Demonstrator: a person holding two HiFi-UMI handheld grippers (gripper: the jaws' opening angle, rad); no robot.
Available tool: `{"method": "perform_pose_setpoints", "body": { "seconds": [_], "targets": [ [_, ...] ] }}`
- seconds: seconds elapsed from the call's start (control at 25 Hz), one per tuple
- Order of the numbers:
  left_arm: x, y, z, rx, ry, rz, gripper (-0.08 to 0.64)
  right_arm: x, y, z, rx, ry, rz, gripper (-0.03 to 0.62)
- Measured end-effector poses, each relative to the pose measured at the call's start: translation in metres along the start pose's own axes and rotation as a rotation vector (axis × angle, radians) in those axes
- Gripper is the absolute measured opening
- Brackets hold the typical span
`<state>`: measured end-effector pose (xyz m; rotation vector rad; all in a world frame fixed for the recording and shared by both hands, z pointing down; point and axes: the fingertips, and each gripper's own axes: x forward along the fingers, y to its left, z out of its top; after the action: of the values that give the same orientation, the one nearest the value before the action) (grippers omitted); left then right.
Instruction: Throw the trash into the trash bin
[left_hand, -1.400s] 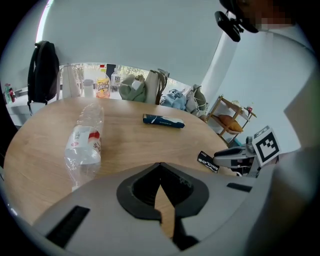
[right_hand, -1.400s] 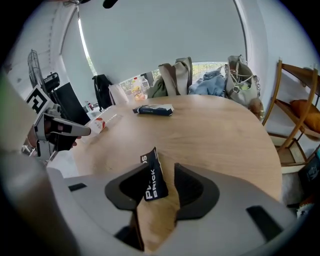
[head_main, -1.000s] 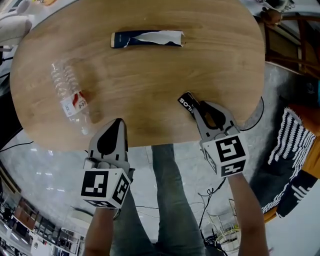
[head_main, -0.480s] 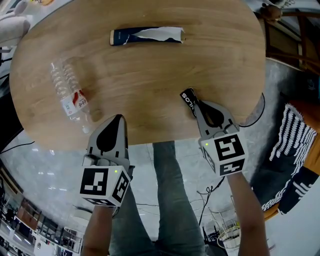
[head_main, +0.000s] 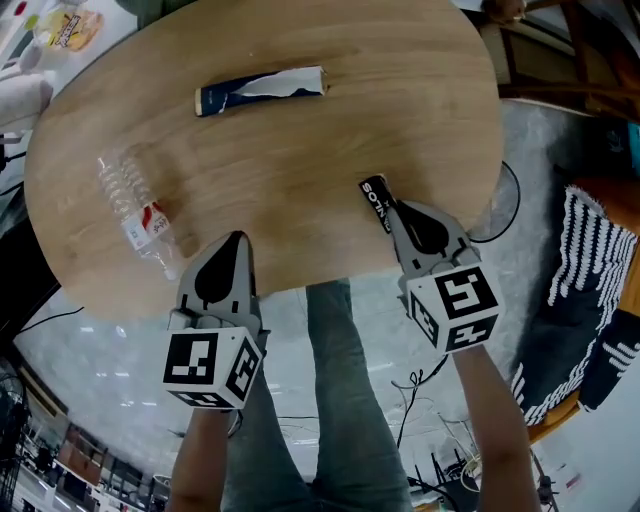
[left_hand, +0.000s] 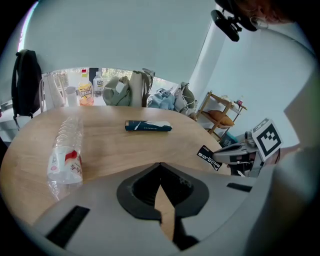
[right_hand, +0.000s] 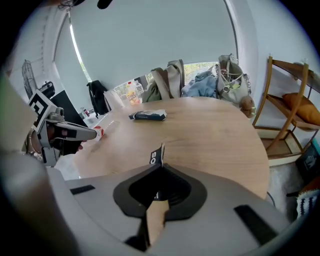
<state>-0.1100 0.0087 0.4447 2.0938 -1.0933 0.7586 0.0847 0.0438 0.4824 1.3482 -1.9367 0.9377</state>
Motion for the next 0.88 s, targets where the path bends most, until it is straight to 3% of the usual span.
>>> {"method": "perform_pose_setpoints", "body": {
  "seconds": [0.28,0.44,0.88],
  "targets": [
    [0.012,-0.048,0.026,0.054,-0.007,-0.066,0.011,-0.043,-0.038,-0.009,0.152,-0.067,-0.074,0.015],
    [0.025,-0.079,0.04,0.123,-0.007,-0.124,0.011,-0.069,-0.064,-0.019,0.242,-0.125,-0.15,0.015],
    [0.07,-0.183,0.048,0.26,0.073,-0.269,0.011,-0.143,-0.147,-0.075,0.462,-0.191,-0.36,0.014]
  ]
}}
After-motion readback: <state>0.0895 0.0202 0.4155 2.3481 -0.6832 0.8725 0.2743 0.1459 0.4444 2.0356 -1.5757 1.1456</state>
